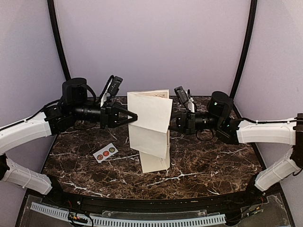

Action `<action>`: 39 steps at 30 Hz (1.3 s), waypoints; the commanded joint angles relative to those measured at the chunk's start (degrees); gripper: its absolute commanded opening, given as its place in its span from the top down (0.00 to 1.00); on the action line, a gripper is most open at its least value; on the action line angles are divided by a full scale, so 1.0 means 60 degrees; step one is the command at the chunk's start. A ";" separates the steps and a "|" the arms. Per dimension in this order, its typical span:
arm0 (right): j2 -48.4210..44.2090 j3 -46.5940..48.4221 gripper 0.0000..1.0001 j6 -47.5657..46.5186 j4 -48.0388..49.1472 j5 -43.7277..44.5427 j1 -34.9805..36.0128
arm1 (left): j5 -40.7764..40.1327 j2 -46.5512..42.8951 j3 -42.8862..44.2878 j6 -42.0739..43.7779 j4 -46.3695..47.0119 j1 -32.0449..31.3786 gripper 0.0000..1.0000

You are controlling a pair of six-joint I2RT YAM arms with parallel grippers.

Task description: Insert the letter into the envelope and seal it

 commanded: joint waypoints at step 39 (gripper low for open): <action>-0.1930 -0.0023 0.37 -0.2228 -0.1794 0.2069 0.0676 | 0.0376 -0.0592 -0.0761 -0.1740 0.1813 -0.0051 1.00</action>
